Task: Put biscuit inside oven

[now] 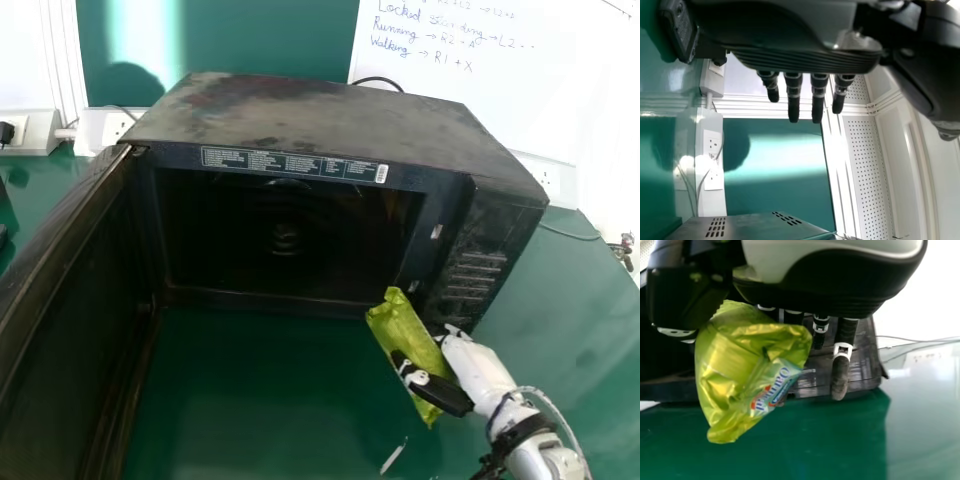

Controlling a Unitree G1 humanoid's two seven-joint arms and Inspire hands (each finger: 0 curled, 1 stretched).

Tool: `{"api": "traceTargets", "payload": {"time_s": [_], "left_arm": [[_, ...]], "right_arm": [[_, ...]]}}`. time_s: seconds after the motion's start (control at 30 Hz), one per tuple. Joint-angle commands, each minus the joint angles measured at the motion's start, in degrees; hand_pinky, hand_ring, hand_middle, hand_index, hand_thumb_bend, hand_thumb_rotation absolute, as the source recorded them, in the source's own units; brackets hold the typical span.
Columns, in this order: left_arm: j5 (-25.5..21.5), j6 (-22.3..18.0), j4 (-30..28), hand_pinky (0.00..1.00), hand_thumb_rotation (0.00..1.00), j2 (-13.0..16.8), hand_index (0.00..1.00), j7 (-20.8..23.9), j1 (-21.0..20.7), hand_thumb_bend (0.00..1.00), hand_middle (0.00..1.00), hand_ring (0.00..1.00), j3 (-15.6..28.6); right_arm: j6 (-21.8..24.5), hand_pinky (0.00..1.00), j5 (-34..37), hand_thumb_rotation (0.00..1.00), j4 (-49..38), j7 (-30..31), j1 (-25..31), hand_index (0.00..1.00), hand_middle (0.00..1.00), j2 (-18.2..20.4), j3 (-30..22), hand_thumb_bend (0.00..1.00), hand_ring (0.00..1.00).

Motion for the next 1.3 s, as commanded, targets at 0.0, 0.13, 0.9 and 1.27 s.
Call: {"api": "traceTargets", "payload": {"time_s": [0.0, 0.13, 0.9, 1.27], "left_arm": [[0.01, 0.19, -0.63, 0.97, 1.00, -0.17, 1.00, 0.42, 0.76, 1.00, 0.94, 0.91, -0.08], [-0.16, 0.09, -0.56, 0.98, 1.00, -0.14, 1.00, 0.25, 0.80, 1.00, 0.94, 0.91, -0.02], [0.08, 0.89, -2.27, 0.98, 1.00, -0.47, 1.00, 1.66, 1.51, 1.00, 0.94, 0.91, -0.24], [-0.32, 0.64, -1.93, 0.97, 1.00, -0.30, 1.00, 1.16, 1.69, 1.00, 0.94, 0.91, -0.08]], "right_arm": [[0.92, 0.27, 0.82, 0.00, -1.32, 0.33, -1.37, 0.51, 0.42, 1.50, 0.72, 0.53, 0.33], [3.09, 0.23, 0.55, 0.00, -1.87, 0.88, -2.82, 0.51, 0.41, 2.82, 2.13, 0.52, 0.31], [16.68, 0.18, 4.90, 0.00, -3.03, 6.09, -9.53, 0.52, 0.40, 9.58, 7.41, 0.52, 0.27], [22.45, 0.16, 8.71, 0.00, 0.02, 5.67, -13.61, 0.51, 0.39, 13.57, 9.05, 0.52, 0.25]]}}
